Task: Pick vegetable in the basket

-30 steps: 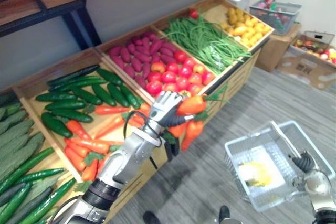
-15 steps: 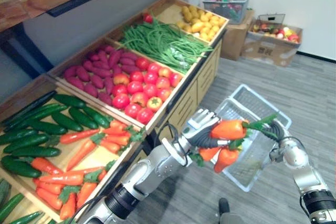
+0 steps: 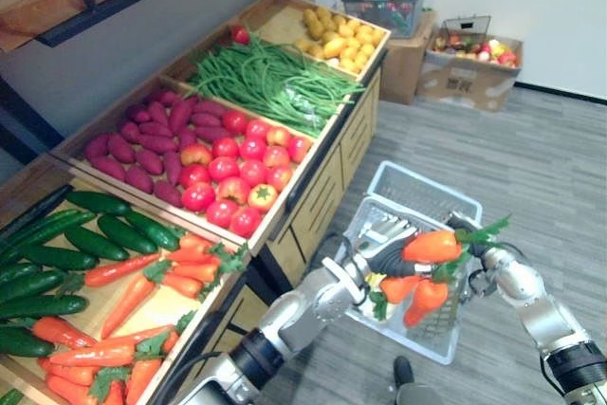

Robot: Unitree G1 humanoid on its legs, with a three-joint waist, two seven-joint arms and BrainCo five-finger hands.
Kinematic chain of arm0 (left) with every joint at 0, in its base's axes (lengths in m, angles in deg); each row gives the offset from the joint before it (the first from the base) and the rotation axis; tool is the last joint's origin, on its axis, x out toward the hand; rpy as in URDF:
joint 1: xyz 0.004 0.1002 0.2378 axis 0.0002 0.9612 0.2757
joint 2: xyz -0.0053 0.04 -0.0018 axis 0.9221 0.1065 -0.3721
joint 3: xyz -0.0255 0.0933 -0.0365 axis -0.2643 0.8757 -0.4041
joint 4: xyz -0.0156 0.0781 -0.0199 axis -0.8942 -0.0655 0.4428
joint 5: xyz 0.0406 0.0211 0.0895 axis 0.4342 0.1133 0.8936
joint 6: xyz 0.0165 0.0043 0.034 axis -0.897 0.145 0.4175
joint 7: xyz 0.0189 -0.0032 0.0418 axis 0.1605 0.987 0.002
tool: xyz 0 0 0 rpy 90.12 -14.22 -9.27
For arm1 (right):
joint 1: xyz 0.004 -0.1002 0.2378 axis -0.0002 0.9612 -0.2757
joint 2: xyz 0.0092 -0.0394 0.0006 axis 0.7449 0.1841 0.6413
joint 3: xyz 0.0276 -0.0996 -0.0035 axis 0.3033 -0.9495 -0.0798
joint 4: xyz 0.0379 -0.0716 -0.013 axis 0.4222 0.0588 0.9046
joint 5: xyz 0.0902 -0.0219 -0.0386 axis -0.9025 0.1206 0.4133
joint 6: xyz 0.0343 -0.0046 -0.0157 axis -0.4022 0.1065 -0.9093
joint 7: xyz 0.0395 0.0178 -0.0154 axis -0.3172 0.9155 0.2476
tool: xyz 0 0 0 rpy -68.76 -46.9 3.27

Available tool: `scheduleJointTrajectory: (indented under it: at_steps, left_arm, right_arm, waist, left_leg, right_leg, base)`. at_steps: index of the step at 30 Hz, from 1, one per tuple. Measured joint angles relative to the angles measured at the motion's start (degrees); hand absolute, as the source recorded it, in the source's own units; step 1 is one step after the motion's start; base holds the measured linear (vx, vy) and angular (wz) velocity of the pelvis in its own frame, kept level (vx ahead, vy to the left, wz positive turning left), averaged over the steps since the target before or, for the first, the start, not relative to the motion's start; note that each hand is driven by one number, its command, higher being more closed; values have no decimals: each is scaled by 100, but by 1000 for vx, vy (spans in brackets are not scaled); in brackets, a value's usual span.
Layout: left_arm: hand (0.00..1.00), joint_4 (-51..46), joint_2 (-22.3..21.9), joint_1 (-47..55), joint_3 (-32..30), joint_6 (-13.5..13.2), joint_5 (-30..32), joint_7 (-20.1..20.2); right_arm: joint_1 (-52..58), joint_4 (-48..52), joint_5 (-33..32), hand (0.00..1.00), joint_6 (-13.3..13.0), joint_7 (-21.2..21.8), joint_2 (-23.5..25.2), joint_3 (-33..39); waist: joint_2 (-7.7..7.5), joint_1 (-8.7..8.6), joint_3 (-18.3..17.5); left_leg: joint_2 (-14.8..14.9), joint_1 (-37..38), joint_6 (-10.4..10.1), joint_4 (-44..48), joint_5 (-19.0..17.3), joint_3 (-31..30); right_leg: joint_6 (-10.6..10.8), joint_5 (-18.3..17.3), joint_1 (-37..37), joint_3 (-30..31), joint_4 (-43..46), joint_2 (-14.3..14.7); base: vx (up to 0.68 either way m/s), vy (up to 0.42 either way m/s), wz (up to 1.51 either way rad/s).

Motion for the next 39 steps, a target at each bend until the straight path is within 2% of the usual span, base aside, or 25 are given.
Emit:
scheduleJointTrajectory:
  at_steps: [4, 9, 14, 20, 28, 29, 31, 33, 35, 36, 37, 39]
  left_arm:
    - [100, 662, -401, -135, 70, 77, 84, -53]
    - [100, 1180, -717, -185, 48, 21, 148, -270]
    - [100, 1973, -1087, -401, 10, 23, 317, -392]
    - [100, 2631, -1305, -620, -41, 24, 542, -455]
    - [100, 3121, -1470, -822, -275, 31, 749, -520]
    - [0, 3175, -1474, -849, -276, 31, 764, -519]
    - [0, 3338, -1494, -903, -329, 65, 773, -514]
    - [0, 3565, -1493, -977, -482, 213, 920, -454]
    - [0, 4074, -1432, -1009, -851, 812, 998, -403]
    - [0, 4242, -1331, -1007, -975, 984, 997, -361]
    - [0, 4366, -1042, -1000, -1084, 1154, 997, -308]
    - [0, 4352, -933, -1003, -1121, 1159, 997, -292]
  right_arm:
    - [-2, 122, -204, 100, 2, 14, 32, -98]
    - [-57, 45, -320, 100, 140, 13, 19, -121]
    - [-105, -346, -337, 100, 297, 6, 44, -151]
    - [-122, -676, -337, 100, 411, 4, 52, -159]
    - [-266, -1031, -367, 100, 412, 4, 142, -184]
    - [-266, -1071, -370, 100, 411, 7, 144, -186]
    - [-266, -1115, -387, 100, 411, 17, 147, -190]
    - [-281, -1114, -430, 100, 403, 18, 148, -192]
    - [-384, -1063, -549, 100, 302, 28, 150, -191]
    - [-438, -994, -572, 100, 259, 28, 147, -188]
    - [-504, -883, -659, 100, 177, 27, 145, -174]
    - [-509, -828, -680, 100, 117, 57, 170, -208]
  waist:
    - [-1, -22, 0]
    - [-28, -17, 10]
    - [-81, -146, 30]
    - [-105, -198, 40]
    - [-123, -303, 55]
    - [-121, -307, 60]
    - [-121, -308, 62]
    - [-121, -323, 84]
    - [-118, -425, 148]
    - [-122, -485, 205]
    - [-138, -549, 317]
    - [-139, -553, 375]
  left_leg:
    - [-10, 28, -5, -1, -4, 40]
    - [-33, 134, -11, -23, -7, 166]
    - [-60, 169, -13, -36, 1, 209]
    - [-62, 205, -28, -34, 2, 207]
    - [-96, 133, -29, -36, 0, 125]
    - [-96, 123, -29, -37, 1, 106]
    - [-97, 120, -29, -37, 0, 83]
    - [-98, 119, -29, -36, 0, 48]
    - [-96, 118, -29, -30, 0, 16]
    - [-95, 119, -29, -23, 0, 13]
    - [-96, 111, -28, -16, 1, 10]
    - [-101, 98, -27, -11, 1, 8]
  right_leg:
    - [0, -1, 0, 49, -5, 10]
    - [-15, -9, -3, 136, -66, 18]
    - [-15, -5, -4, 197, -102, 21]
    - [-13, -2, 0, 247, -120, 55]
    - [-6, 7, -3, 246, -197, 71]
    - [-5, 8, -3, 245, -205, 71]
    - [-5, 8, -2, 245, -213, 72]
    - [-6, 8, -2, 247, -216, 72]
    - [-7, 9, -3, 251, -217, 76]
    - [-13, 19, -4, 251, -218, 78]
    - [-16, 46, -7, 251, -231, 78]
    - [-10, 70, -7, 251, -257, 72]
  base:
    - [-26, 4, -6]
    - [-25, 5, -12]
    - [-13, 8, -6]
    - [-3, 7, -7]
    - [-54, 2, 3]
    - [-53, 4, 3]
    - [-46, 5, 0]
    - [-41, 4, -1]
    - [-55, 4, -2]
    - [-70, 5, -2]
    - [-67, 4, -1]
    - [-61, 4, 1]
